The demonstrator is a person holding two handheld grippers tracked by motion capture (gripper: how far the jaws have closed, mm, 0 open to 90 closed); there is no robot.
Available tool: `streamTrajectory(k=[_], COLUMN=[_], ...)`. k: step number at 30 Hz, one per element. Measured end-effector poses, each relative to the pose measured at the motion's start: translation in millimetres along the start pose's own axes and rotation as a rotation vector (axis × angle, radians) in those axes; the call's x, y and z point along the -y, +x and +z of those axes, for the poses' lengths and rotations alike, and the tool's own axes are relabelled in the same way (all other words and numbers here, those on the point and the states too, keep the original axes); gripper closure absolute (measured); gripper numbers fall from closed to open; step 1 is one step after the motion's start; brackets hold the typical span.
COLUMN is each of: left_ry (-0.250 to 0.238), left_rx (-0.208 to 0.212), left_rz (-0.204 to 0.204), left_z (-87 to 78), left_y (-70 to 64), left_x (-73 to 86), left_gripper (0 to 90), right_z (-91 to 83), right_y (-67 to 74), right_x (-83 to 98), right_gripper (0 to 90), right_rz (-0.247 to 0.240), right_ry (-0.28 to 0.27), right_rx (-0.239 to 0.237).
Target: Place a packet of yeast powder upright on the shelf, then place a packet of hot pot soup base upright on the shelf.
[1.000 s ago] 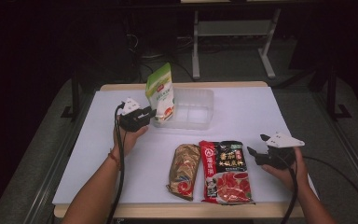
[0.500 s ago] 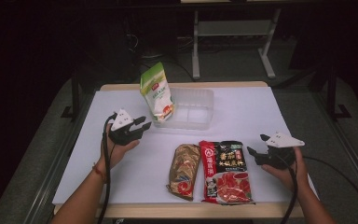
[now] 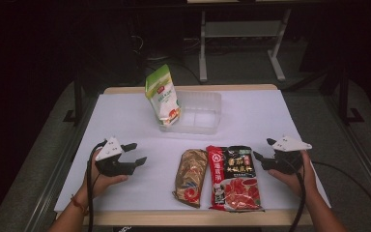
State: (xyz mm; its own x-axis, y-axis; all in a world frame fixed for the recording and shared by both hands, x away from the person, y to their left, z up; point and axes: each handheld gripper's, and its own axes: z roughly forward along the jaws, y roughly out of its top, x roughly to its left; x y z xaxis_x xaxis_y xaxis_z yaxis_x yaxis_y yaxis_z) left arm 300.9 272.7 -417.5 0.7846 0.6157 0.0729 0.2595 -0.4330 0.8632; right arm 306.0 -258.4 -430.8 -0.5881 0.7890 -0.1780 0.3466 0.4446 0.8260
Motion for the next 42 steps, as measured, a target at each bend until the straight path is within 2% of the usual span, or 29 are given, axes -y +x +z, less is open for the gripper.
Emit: streamTrajectory(k=[1,4,6,8,10,14,17,22,23,25,28,33,34,36,37,38,41,42], left_ry=[0.007,0.020,0.013,0.000,-0.015,0.007,0.028,0.039,0.048,0.050,0.049,0.056,0.059,0.055,0.060,0.060,0.076,0.090], left_rx=[0.000,-0.003,0.001,0.014,0.044,0.079,0.099,0.129,0.144,0.148,0.183,0.222,0.249,0.260,0.283,0.283,0.316,0.318], left_rz=[0.004,0.009,0.005,-0.013,-0.041,-0.027,-0.019,-0.044,-0.043,-0.045,-0.063,-0.072,-0.067,-0.070,-0.066,-0.066,-0.065,-0.064], left_z=[-4.5,-8.8,-13.2,-16.4,-16.9,-10.1,-4.6,0.8,3.3,4.5,11.6,25.2,34.0,38.8,49.1,49.1,66.1,71.8], left_y=[-2.0,-3.2,-3.6,-3.0,-3.3,-9.3,-13.6,-16.5,-17.4,-18.4,-19.9,-23.1,-25.3,-26.2,-27.7,-27.7,-27.9,-27.8], left_x=[5.8,10.0,13.4,14.7,15.4,14.8,14.8,16.5,16.2,15.7,11.4,3.6,-2.9,-6.3,-12.8,-12.8,-20.0,-22.3], left_gripper=[33.3,33.0,32.1,32.0,30.9,30.1,29.2,27.8,27.5,27.3,26.5,26.4,26.2,26.2,26.2,26.2,25.4,25.4], right_z=[-0.8,-0.7,-1.0,-1.6,-2.3,-2.7,-2.0,-1.2,-1.5,-1.7,-1.1,-1.3,-1.2,-1.8,-2.3,-2.3,-4.7,-4.7], right_y=[0.3,0.9,2.5,6.8,11.1,19.8,21.0,21.1,22.5,23.6,28.7,32.3,35.2,38.8,40.5,40.5,49.2,49.2], right_x=[-0.3,-0.8,-2.2,-6.4,-10.2,-16.6,-17.2,-17.3,-18.9,-19.8,-21.4,-23.7,-25.1,-26.7,-27.5,-27.5,-31.1,-31.1], right_gripper=[30.8,30.8,30.7,30.8,30.8,30.7,30.8,31.1,32.3,32.5,34.0,38.2,42.4,48.5,52.7,52.7,59.5,59.5], right_rz=[0.003,0.002,-0.002,-0.010,-0.018,-0.045,-0.051,-0.042,-0.040,-0.043,-0.058,-0.053,-0.054,-0.057,-0.058,-0.058,-0.070,-0.070], right_ry=[0.000,0.002,0.003,0.000,-0.001,-0.009,-0.006,-0.002,-0.008,-0.010,-0.003,-0.009,-0.008,-0.006,-0.006,-0.006,-0.003,-0.003], right_rx=[-0.001,-0.002,-0.005,-0.017,-0.034,-0.061,-0.068,-0.075,-0.083,-0.086,-0.103,-0.130,-0.145,-0.163,-0.182,-0.182,-0.224,-0.224])
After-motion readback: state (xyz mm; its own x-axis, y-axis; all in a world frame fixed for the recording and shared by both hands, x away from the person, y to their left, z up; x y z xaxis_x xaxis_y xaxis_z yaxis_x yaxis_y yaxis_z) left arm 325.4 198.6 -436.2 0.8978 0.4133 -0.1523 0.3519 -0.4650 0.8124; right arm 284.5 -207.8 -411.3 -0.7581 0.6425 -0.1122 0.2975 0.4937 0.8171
